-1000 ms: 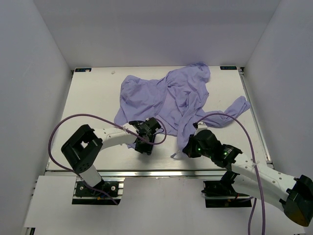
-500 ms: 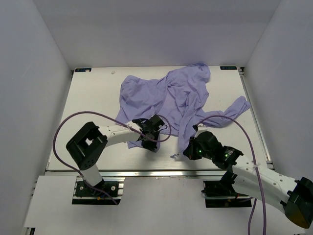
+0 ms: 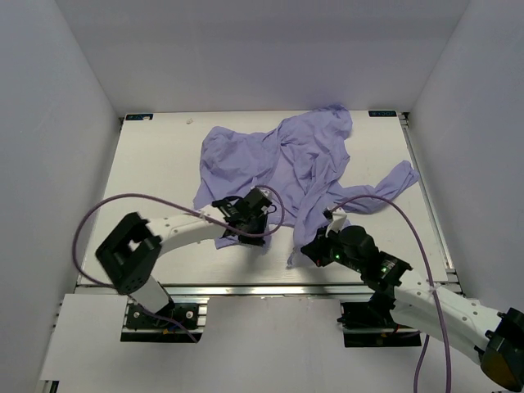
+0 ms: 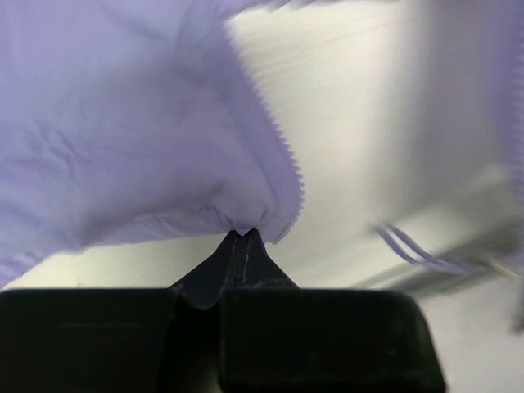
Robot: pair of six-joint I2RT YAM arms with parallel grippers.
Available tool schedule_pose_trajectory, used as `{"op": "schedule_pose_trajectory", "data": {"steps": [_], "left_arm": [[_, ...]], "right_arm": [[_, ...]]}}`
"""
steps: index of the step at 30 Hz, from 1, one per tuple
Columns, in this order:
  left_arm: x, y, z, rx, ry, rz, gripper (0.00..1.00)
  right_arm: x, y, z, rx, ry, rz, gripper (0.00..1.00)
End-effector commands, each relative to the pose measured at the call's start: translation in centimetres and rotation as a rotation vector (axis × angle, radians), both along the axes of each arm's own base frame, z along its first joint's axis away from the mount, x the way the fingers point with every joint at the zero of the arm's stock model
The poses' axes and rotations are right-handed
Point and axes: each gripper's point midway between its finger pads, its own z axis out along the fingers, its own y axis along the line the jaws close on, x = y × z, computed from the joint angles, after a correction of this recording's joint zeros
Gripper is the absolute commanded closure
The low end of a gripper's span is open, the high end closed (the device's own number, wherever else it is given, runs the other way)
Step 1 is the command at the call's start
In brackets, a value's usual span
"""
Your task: Zip up the jacket
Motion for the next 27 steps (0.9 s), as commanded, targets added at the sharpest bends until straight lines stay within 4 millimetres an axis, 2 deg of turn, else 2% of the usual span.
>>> {"op": "schedule_pose_trajectory", "data": {"steps": [1, 2, 3, 5, 7, 8, 10, 11, 15, 18, 22, 27], "left_arm": [[1.6, -2.4, 8.6, -0.251, -0.186, 0.011, 1.0], [1.8, -2.8, 10.0, -0.309, -0.223, 0.011, 1.0], [1.6, -2.8, 12.6, -0.384, -0.27, 0.008, 1.0], [1.6, -3.0, 14.7, -0.475, -0.322, 0.02, 1.0], [1.4, -2.9, 17.9, -0.596, -0.386, 0.041, 1.0], [1.0, -2.6, 17.5, -0.61, -0.386, 0.049, 1.0], [0.8, -2.3, 19.2, -0.689, -0.413, 0.076, 1.0], [0.7, -2.3, 19.4, -0.704, -0.416, 0.083, 1.0], [0.6, -2.1, 18.5, -0.737, -0.404, 0.138, 1.0], [0.6, -2.6, 18.9, -0.783, -0.419, 0.157, 1.0], [0.9, -2.8, 18.8, -0.776, -0.443, 0.185, 1.0], [1.6, -1.9, 18.8, -0.744, -0.488, 0.237, 1.0]], "right_arm": [[1.7, 1.9, 5.4, 0.144, -0.168, 0.023, 1.0], [1.8, 2.0, 6.0, 0.166, -0.175, 0.019, 1.0], [1.8, 2.2, 6.4, 0.182, -0.176, 0.015, 1.0], [1.4, 2.8, 7.5, 0.243, -0.172, 0.037, 1.0], [1.3, 3.2, 8.3, 0.287, -0.162, 0.041, 1.0], [1.2, 3.4, 8.6, 0.306, -0.157, 0.042, 1.0], [0.9, 3.8, 9.3, 0.353, -0.144, 0.052, 1.0], [0.6, 4.1, 10.3, 0.392, -0.161, 0.075, 1.0], [0.5, 4.7, 11.2, 0.47, -0.136, 0.069, 1.0], [1.2, 4.8, 11.7, 0.495, -0.15, 0.043, 1.0], [2.2, 4.9, 11.7, 0.492, -0.167, 0.005, 1.0], [2.8, 5.1, 11.2, 0.468, -0.16, -0.013, 1.0]]}}
